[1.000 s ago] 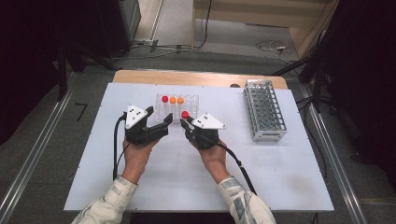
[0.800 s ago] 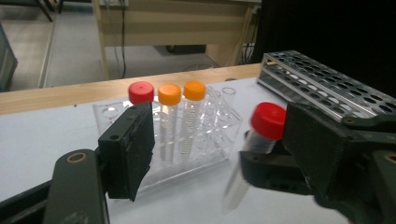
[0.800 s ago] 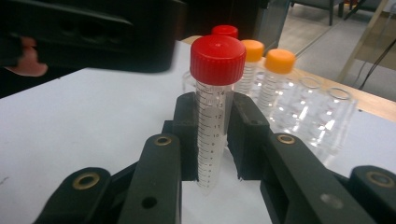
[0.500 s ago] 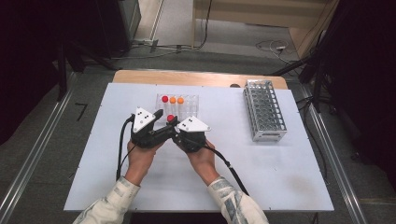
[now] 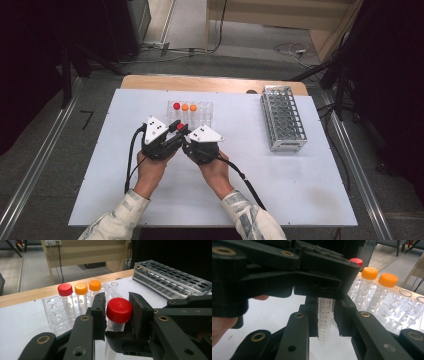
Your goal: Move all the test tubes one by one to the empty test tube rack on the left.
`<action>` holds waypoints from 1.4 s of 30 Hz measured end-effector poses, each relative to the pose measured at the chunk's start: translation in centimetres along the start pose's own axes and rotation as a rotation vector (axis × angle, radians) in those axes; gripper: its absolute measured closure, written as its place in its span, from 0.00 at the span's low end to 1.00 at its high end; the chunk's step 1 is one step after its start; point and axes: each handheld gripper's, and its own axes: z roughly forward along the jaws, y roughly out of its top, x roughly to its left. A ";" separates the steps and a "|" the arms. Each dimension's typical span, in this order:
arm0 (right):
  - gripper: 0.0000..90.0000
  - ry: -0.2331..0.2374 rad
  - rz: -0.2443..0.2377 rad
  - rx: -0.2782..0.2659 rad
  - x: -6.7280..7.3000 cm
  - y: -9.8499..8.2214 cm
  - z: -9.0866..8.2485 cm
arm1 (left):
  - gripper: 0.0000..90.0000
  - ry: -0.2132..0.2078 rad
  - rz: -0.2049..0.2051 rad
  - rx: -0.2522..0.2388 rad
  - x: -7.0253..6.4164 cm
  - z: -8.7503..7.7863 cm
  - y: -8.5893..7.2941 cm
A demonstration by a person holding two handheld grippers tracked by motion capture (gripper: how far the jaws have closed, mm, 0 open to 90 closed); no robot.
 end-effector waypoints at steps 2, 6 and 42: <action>0.79 -0.002 -0.001 0.002 0.0 0.0 0.0 | 0.77 0.002 0.003 0.001 0.0 0.0 0.0; 0.79 0.001 0.003 0.002 0.0 -0.1 0.0 | 0.78 -0.002 -0.004 0.003 0.1 0.0 0.0; 0.28 -0.192 -0.003 0.100 -8.7 -5.6 -8.9 | 0.78 0.107 -0.098 -0.078 3.1 -0.9 1.9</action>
